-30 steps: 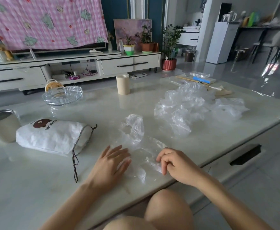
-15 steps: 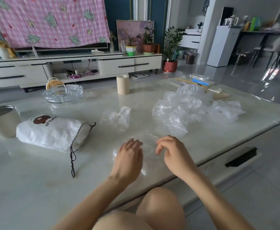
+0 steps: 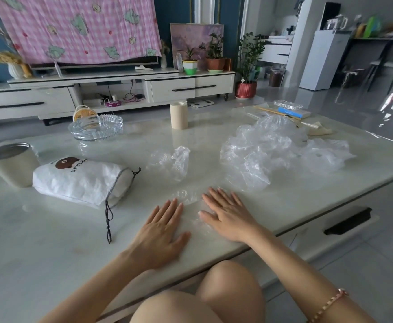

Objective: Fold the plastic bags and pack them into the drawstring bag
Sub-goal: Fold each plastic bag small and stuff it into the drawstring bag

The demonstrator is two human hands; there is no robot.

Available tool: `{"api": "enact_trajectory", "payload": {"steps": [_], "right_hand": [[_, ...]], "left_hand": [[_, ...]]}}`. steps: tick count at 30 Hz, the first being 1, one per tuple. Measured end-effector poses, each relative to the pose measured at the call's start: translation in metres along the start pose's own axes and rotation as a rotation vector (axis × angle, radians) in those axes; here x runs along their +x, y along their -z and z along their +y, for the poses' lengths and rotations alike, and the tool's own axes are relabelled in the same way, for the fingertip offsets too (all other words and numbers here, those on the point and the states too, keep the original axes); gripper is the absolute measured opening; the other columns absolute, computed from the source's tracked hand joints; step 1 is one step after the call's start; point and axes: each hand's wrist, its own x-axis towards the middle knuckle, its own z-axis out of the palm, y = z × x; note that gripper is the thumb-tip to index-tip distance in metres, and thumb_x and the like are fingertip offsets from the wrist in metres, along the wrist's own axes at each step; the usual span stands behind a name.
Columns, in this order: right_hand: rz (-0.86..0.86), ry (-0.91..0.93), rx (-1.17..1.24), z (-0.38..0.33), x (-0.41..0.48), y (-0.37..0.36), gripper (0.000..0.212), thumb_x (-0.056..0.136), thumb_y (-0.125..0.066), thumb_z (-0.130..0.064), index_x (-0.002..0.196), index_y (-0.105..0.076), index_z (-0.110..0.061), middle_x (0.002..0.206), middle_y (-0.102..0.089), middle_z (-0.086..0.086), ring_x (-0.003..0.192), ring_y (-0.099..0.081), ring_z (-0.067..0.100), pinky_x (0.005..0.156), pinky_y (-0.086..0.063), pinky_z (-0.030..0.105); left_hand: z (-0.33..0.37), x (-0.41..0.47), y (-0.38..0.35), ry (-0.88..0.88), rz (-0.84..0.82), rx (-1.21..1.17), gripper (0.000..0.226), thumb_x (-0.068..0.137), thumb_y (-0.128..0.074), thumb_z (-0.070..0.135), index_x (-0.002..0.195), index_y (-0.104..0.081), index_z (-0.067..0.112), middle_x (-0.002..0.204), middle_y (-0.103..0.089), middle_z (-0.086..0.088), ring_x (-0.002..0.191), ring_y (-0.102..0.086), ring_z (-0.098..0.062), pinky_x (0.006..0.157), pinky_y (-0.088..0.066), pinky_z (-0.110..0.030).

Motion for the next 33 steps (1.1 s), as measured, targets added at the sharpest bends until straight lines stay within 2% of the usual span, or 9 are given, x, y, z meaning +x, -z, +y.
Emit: {"api": "enact_trajectory", "payload": {"steps": [3,5,7,16,20,23,25,29,33], "right_hand": [[0.162,0.036,0.339,0.005,-0.015,0.011,0.051,0.1,-0.037,-0.036,0.146,-0.029,-0.018,0.156,-0.018,-0.002,0.144,-0.009,0.01,0.114,-0.005,0.022],[0.194,0.1,0.428,0.008,-0.031,0.02,0.041,0.095,-0.051,-0.026,0.135,-0.046,-0.02,0.146,-0.031,-0.012,0.139,-0.021,0.003,0.108,-0.012,0.009],[0.088,0.157,0.412,0.01,-0.045,0.02,0.039,0.09,-0.059,-0.019,0.128,-0.051,-0.021,0.137,-0.035,-0.017,0.131,-0.029,-0.004,0.099,-0.013,-0.002],[0.279,0.201,0.29,0.011,-0.042,0.006,0.05,0.077,-0.074,-0.033,0.122,-0.057,-0.018,0.122,-0.043,-0.017,0.116,-0.033,-0.004,0.099,-0.017,0.004],[0.299,0.18,0.421,0.008,-0.032,0.001,0.019,0.087,-0.065,-0.021,0.085,-0.067,-0.001,0.09,-0.066,0.005,0.09,-0.055,0.016,0.084,-0.04,0.021],[0.202,0.093,0.62,0.006,-0.03,0.01,0.017,0.09,-0.06,-0.023,0.075,-0.065,-0.015,0.075,-0.065,-0.009,0.076,-0.058,0.0,0.07,-0.041,0.015],[0.153,0.041,0.672,0.005,-0.026,0.014,0.022,0.092,-0.057,-0.027,0.074,-0.062,-0.016,0.068,-0.062,-0.014,0.065,-0.054,-0.007,0.064,-0.038,0.012],[0.27,-0.12,0.552,0.003,-0.004,0.016,0.042,0.094,-0.051,-0.032,0.058,-0.041,-0.012,0.051,-0.04,-0.007,0.051,-0.038,0.009,0.05,-0.027,0.022],[0.306,-0.288,0.35,-0.003,0.015,0.017,0.049,0.096,-0.045,-0.039,0.057,-0.028,-0.015,0.056,-0.039,0.0,0.062,-0.04,0.027,0.052,-0.026,0.031]], "left_hand": [[-0.002,-0.002,-0.001,-0.067,0.191,-0.206,0.094,0.079,-0.014,0.073,0.148,-0.017,0.009,0.152,-0.007,0.002,0.145,-0.008,-0.017,0.112,0.011,-0.017],[-0.004,-0.008,0.001,-0.168,0.398,-0.312,0.05,0.09,-0.038,0.037,0.128,-0.056,0.01,0.136,-0.051,-0.005,0.129,-0.044,-0.02,0.113,-0.015,-0.019],[-0.002,-0.013,-0.001,-0.269,0.434,-0.308,0.036,0.093,-0.044,0.044,0.109,-0.064,0.019,0.112,-0.065,0.003,0.106,-0.055,-0.011,0.099,-0.035,-0.019],[0.013,-0.006,0.003,-0.077,0.502,-0.378,0.012,0.089,-0.04,0.039,0.088,-0.046,0.029,0.074,-0.065,0.007,0.068,-0.054,-0.012,0.061,-0.038,-0.023],[0.007,-0.01,0.006,0.045,0.533,-0.646,0.009,0.088,-0.044,0.045,0.088,-0.048,0.036,0.078,-0.065,0.023,0.07,-0.06,0.003,0.067,-0.045,-0.019],[0.005,-0.015,0.005,0.024,0.483,-0.645,0.032,0.077,-0.048,0.058,0.102,-0.049,0.039,0.089,-0.061,0.022,0.085,-0.054,0.007,0.073,-0.037,-0.004],[0.004,-0.012,0.002,0.045,0.473,-0.582,0.042,0.075,-0.06,0.052,0.109,-0.054,0.027,0.097,-0.057,0.021,0.09,-0.051,0.002,0.075,-0.034,-0.004],[0.004,0.003,0.005,0.266,0.528,-0.577,0.012,0.091,-0.058,0.02,0.087,-0.065,0.01,0.07,-0.064,0.007,0.071,-0.058,-0.02,0.063,-0.041,-0.031],[0.006,0.025,0.012,0.48,0.459,-0.443,0.035,0.097,-0.043,0.034,0.077,-0.056,0.01,0.072,-0.064,-0.003,0.08,-0.059,-0.033,0.06,-0.037,-0.033]]}}
